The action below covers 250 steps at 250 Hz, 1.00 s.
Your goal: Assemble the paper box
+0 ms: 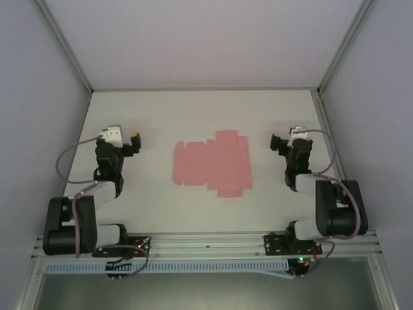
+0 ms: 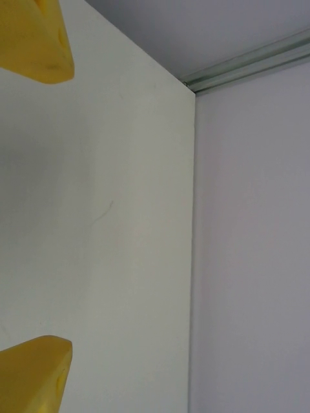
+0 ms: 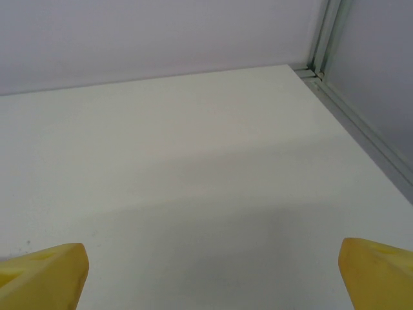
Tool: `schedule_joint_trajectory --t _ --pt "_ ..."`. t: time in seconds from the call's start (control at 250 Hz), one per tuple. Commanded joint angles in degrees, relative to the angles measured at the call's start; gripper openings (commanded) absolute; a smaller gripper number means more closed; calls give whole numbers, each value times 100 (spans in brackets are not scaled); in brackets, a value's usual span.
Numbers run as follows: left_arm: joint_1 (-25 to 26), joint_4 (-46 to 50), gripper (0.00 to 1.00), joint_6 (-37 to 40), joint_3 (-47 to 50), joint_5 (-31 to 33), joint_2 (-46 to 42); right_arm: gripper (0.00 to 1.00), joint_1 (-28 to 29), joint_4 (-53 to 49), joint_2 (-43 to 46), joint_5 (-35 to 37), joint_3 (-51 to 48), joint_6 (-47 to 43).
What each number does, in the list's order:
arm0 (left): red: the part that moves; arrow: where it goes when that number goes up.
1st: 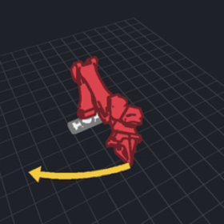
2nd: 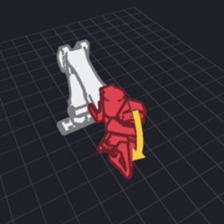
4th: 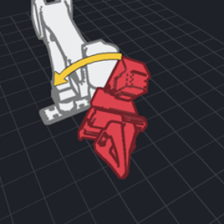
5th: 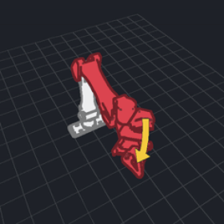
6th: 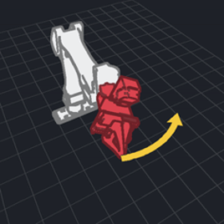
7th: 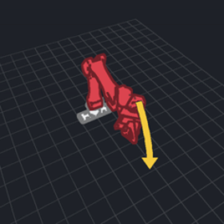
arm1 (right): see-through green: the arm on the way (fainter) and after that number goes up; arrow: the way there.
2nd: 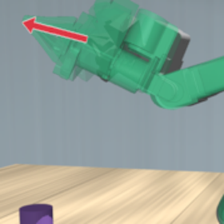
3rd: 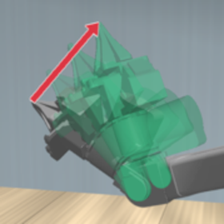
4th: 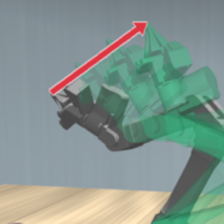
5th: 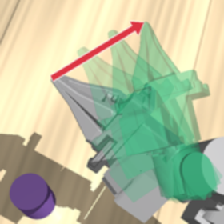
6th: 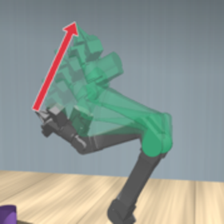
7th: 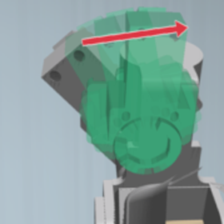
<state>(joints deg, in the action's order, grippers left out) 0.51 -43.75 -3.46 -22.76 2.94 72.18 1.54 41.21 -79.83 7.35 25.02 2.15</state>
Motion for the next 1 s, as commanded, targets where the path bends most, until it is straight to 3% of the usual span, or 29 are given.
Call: schedule_joint_trajectory --t 0.0,0.14,0.323,0.487,0.583,0.807,0.994 --pt "-4 1439 100 -969 -659 18 -366 100 195 -1404 528 174 527 255" --pt "243 2811 100 -1816 -1388 -581 -299 97 789 -3177 855 444 1291 856" --pt "1057 4268 100 -2020 -2261 -1332 491 80 1607 -5118 380 -316 2163 1902" --pt "1645 4719 100 -1904 -2619 -1904 1300 57 2074 -4794 -431 -1470 2255 2486" --pt "1724 4842 100 -1942 -2751 -2287 1694 51 2166 -4551 -891 -1946 2357 2676" --pt "1746 4872 100 -1932 -2869 -2983 2300 43 2149 -4904 -1531 -1141 2314 2952" --pt "1776 4610 100 -2027 -2792 -3703 2608 38 2061 -4474 -1772 -1409 1775 3215"
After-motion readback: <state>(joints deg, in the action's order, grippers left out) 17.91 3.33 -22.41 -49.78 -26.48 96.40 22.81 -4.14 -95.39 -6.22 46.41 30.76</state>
